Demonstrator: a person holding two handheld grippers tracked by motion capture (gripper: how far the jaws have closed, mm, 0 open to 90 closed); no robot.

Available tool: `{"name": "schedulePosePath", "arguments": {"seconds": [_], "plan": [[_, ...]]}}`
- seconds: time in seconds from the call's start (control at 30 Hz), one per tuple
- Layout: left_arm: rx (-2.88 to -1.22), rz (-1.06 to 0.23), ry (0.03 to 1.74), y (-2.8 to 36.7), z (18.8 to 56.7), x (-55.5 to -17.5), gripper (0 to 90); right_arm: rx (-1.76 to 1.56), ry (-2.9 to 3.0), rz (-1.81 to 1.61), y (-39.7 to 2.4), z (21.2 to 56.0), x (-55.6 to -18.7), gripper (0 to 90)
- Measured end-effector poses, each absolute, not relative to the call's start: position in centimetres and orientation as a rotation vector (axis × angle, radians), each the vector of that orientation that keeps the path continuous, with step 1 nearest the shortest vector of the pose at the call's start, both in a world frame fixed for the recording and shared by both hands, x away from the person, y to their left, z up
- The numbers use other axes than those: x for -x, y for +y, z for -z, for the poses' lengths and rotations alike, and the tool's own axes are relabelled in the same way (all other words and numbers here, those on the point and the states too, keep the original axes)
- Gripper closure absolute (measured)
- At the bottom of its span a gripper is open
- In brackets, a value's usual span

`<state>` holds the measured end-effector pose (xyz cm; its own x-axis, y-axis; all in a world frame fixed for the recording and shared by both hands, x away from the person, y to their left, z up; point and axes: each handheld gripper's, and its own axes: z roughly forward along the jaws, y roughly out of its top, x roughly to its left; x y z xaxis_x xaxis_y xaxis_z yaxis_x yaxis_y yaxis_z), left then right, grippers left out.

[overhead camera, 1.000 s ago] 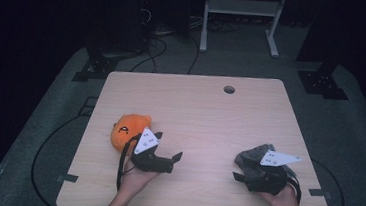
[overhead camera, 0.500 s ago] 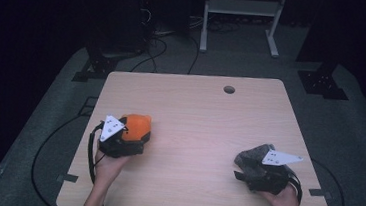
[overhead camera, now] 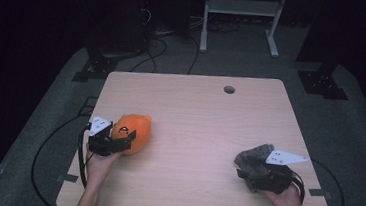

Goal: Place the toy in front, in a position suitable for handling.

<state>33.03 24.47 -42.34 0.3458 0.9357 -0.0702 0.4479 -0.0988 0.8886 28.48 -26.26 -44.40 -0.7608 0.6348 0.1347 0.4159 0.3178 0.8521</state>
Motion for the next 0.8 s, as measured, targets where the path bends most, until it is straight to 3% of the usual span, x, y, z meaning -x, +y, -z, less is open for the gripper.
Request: {"name": "schedulePosePath", "arguments": {"seconds": [0.1,0.2,0.37,0.5,0.8], "plan": [[-1.729,-0.651,1.246,24.2,42.9,-33.3,3.7,-0.966,2.33,-1.424,-26.9,44.2,-28.7,33.3],[-1.741,-0.645,1.232,24.2,43.1,-33.1,10.5,-0.999,2.303,-1.423,-27.7,44.1,-29.0,33.8],[-1.785,-0.67,1.177,23.7,43.2,-32.7,33.0,-1.067,2.276,-1.378,-28.9,44.2,-29.8,34.7],[-1.771,-0.655,1.139,23.4,42.9,-32.6,42.3,-1.117,2.292,-1.32,-29.2,44.7,-30.7,35.5],[-1.786,-0.575,0.989,20.7,41.9,-32.0,43.8,-1.145,2.388,-1.158,-27.7,45.1,-32.3,38.1]]}}
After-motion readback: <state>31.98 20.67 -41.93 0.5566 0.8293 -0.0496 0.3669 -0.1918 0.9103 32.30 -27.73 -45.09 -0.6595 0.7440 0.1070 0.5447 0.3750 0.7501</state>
